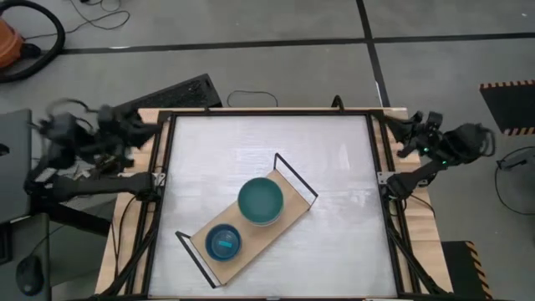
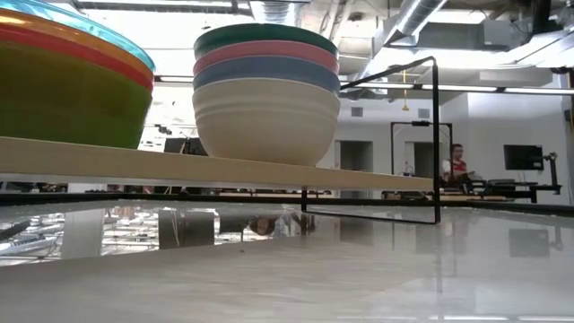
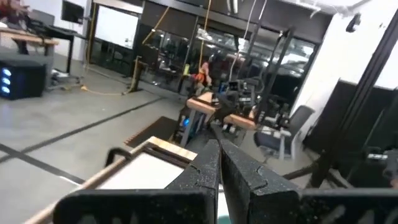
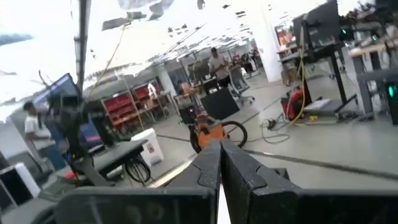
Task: Place and stack bowls onto a shelf
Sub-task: Return to Home Position
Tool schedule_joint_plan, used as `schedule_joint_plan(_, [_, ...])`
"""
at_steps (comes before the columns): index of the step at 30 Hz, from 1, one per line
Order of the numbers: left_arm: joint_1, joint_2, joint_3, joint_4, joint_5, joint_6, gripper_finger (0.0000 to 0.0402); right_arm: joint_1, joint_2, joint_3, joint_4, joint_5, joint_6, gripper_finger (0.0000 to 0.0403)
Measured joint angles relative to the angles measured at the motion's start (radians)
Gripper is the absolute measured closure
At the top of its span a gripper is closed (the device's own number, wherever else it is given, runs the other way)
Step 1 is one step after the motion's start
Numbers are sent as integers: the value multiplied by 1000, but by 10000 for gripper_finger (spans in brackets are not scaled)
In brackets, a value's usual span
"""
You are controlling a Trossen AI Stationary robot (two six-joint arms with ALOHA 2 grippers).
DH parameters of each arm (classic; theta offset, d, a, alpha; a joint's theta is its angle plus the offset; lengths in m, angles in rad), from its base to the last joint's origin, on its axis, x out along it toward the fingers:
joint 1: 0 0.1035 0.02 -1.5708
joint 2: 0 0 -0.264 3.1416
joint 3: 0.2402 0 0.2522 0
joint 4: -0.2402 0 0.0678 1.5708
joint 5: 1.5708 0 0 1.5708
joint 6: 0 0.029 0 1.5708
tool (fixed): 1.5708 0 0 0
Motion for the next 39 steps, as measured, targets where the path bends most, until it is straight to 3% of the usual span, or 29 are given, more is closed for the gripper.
schedule_joint_plan(4, [0, -151, -273, 198, 22, -61, 401, -29, -117, -180, 80, -47, 20, 362])
schedule_joint_plan(11, [0, -371, -665, 435, 50, -133, 401, -40, -119, -377, 129, -133, 82, 362])
schedule_joint_plan(15, [0, -436, -823, 525, 159, -165, 401, -39, -121, -458, 133, -175, 143, 362])
schedule_joint_plan(21, [-2, -435, -948, 644, 320, -243, 401, -44, -121, -579, 141, -218, 282, 362])
schedule_joint_plan(27, [-8, -433, -1037, 710, 330, -260, 401, -44, -114, -700, 331, -217, 246, 362])
schedule_joint_plan(39, [-45, -431, -1072, 642, 351, -212, 401, -79, -105, -701, 329, -210, 175, 362])
